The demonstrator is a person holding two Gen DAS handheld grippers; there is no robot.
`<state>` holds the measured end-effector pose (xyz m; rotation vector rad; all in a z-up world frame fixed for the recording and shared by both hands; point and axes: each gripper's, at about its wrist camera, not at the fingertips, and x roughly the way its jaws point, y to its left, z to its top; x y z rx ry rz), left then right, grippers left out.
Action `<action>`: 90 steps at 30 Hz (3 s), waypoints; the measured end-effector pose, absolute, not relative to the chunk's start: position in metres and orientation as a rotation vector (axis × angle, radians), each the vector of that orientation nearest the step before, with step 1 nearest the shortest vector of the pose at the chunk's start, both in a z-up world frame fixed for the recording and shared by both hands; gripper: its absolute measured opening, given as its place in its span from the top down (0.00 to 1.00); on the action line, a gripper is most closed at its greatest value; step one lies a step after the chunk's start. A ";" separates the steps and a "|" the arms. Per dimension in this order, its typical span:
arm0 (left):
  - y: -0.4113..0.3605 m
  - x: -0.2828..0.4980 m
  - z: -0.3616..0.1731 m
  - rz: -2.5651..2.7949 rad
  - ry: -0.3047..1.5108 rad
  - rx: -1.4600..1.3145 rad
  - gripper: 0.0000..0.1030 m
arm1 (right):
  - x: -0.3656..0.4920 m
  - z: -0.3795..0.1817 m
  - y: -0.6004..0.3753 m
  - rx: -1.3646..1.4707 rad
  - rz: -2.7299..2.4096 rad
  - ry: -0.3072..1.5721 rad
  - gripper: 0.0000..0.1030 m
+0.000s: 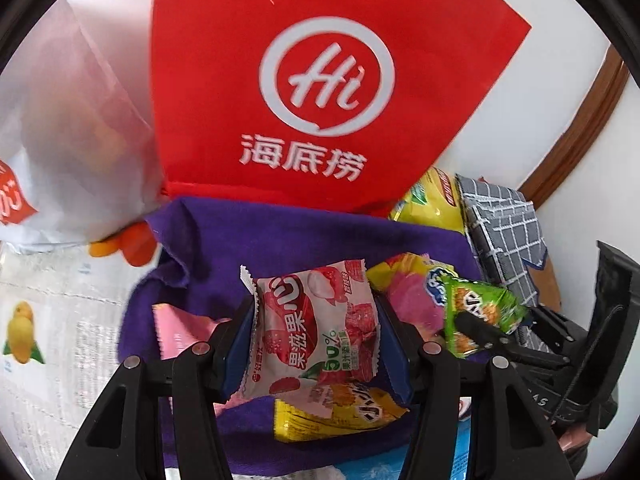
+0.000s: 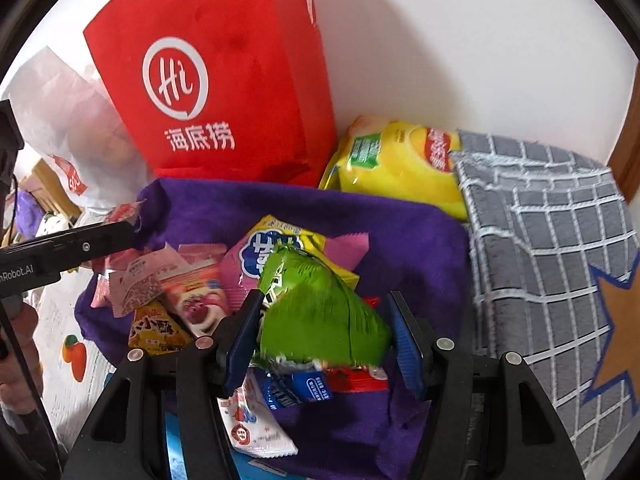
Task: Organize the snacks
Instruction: 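Carry the red candy bag and green chip bag over the purple towel with both tools, then open the left tool to drop the red candy bag while the right tool releases the green bag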
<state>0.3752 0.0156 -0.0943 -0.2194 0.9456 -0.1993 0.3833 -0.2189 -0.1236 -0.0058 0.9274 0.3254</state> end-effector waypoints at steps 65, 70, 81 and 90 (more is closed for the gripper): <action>-0.014 0.382 -0.110 -0.267 1.018 -0.089 0.14 | 0.375 -0.123 -0.218 -0.072 0.305 0.906 0.39; -0.013 0.374 -0.093 -0.220 0.976 -0.072 0.13 | 0.367 -0.107 -0.219 -0.063 0.299 0.860 0.32; -0.008 0.354 -0.064 -0.209 0.956 -0.091 0.13 | 0.339 -0.073 -0.216 -0.002 0.251 0.837 0.25; -0.011 0.285 -0.032 -0.208 0.910 -0.051 0.13 | 0.283 -0.038 -0.219 0.011 0.188 0.810 0.25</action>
